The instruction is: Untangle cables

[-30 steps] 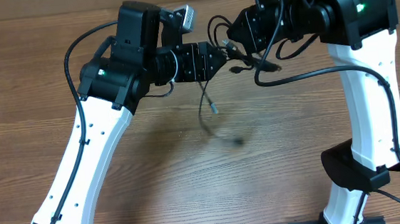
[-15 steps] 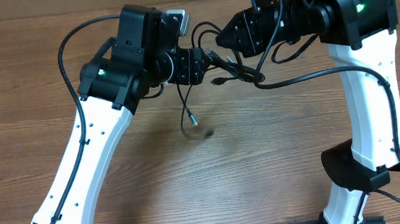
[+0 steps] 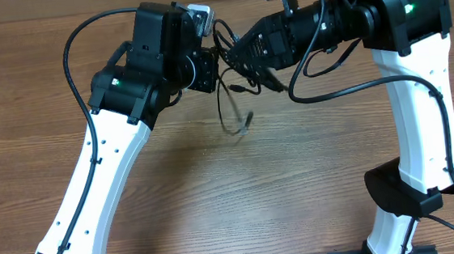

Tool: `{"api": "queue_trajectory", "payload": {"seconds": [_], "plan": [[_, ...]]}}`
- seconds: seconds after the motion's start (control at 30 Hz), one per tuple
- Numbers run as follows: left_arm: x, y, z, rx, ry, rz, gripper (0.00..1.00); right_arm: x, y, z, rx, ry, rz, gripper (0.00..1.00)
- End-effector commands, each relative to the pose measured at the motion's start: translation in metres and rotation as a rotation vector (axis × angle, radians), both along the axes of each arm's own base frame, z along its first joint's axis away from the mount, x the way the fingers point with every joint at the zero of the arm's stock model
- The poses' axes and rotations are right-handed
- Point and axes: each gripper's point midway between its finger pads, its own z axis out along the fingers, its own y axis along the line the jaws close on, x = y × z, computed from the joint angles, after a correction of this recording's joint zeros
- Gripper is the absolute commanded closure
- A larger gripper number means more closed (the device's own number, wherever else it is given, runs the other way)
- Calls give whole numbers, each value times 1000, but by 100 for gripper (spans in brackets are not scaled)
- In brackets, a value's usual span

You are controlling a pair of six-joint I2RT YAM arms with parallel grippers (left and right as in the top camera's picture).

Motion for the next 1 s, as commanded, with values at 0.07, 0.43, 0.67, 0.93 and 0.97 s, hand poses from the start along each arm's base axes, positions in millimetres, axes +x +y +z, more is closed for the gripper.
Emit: {"api": "queue_trajectory", "payload": {"seconds": [0.07, 0.43, 0.67, 0.93, 0.97], "plan": [[4, 4, -5, 32, -6, 13, 96, -10, -3, 19, 51, -35, 19, 96], [-8, 10, -17, 60, 61, 13, 96, 58, -73, -22, -268, -92, -378, 96], [-18, 15, -23, 79, 107, 16, 96, 86, -128, -35, -441, -123, -600, 96], [-36, 30, 10, 49, 43, 39, 96, 105, -190, -50, -645, -124, -835, 96], [-39, 34, 18, 41, 23, 44, 96, 105, -191, -51, -648, -119, -838, 96]]}}
